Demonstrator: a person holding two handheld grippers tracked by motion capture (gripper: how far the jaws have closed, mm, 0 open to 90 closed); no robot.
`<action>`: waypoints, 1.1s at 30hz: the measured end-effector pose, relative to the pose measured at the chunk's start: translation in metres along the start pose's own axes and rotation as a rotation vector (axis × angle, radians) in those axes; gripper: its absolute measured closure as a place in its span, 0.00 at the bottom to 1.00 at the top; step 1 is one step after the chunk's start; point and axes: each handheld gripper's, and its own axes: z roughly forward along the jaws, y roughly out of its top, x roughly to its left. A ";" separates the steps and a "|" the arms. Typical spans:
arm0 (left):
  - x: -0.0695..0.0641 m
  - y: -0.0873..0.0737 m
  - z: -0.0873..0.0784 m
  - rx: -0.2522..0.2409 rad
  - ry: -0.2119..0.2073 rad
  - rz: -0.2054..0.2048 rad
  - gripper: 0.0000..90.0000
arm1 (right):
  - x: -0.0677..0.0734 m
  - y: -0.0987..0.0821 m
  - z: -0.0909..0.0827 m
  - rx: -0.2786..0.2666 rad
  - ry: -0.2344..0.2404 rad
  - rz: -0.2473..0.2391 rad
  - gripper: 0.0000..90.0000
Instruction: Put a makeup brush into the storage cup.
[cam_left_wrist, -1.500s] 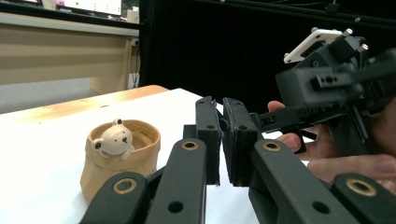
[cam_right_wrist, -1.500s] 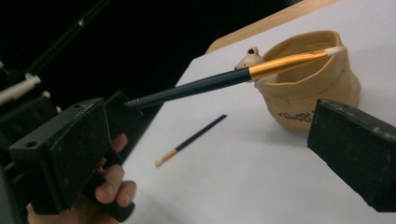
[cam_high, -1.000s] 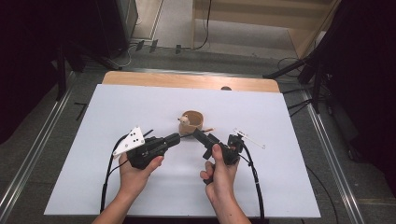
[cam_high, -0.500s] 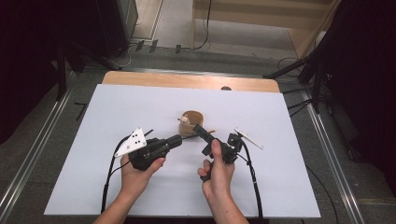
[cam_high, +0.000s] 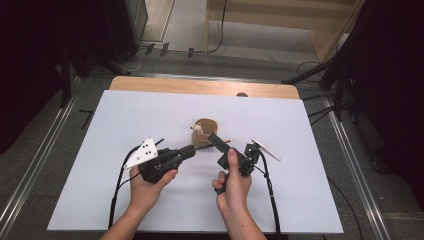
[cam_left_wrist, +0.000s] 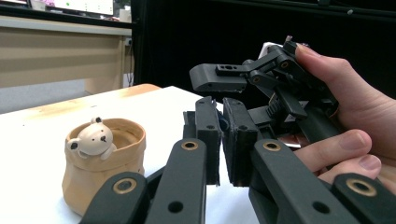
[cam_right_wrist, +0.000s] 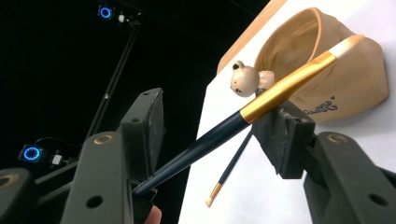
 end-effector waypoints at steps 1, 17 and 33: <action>0.000 0.000 0.000 0.000 0.000 0.000 0.96 | 0.000 0.000 0.000 -0.001 0.002 0.000 0.52; 0.004 -0.002 0.002 0.070 -0.044 -0.043 0.62 | -0.006 0.003 -0.004 -0.045 0.073 0.002 0.93; 0.005 0.002 -0.001 0.095 -0.006 -0.056 0.40 | 0.004 0.008 -0.006 -0.073 -0.027 -0.226 0.93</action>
